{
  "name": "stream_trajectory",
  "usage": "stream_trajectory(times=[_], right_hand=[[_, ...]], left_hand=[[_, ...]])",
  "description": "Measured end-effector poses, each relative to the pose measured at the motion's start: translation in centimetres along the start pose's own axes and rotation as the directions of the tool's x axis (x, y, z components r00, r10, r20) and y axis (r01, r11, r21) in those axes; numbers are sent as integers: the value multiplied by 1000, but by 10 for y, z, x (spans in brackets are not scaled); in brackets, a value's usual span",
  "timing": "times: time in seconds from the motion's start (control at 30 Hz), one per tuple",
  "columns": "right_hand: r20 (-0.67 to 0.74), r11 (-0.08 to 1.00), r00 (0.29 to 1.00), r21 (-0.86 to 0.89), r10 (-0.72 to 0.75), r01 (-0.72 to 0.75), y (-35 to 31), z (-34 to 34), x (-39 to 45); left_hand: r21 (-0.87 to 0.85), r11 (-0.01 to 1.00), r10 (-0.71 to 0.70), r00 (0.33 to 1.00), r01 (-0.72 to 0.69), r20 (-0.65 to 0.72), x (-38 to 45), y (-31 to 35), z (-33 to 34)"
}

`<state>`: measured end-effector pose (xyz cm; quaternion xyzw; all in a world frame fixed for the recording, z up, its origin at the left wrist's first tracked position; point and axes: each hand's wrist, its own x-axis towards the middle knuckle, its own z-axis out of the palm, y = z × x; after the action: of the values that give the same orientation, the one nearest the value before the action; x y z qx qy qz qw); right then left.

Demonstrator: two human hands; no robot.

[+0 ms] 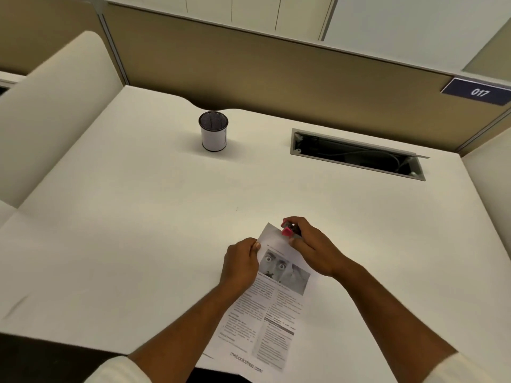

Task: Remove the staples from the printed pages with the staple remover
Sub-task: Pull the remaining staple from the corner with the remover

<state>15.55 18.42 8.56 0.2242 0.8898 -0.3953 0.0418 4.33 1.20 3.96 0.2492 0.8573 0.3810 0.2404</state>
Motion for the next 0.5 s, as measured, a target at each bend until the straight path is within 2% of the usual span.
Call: stream_trajectory(times=[0.23, 0.5], right_hand=[[-161, 978, 981, -194, -112, 80, -2, -26, -12], [-155, 961, 975, -252, -161, 119, -5, -42, -15]], left_hand=[[76, 992, 98, 995, -100, 37, 1, 17, -2], [80, 980, 181, 983, -184, 42, -2, 29, -2]])
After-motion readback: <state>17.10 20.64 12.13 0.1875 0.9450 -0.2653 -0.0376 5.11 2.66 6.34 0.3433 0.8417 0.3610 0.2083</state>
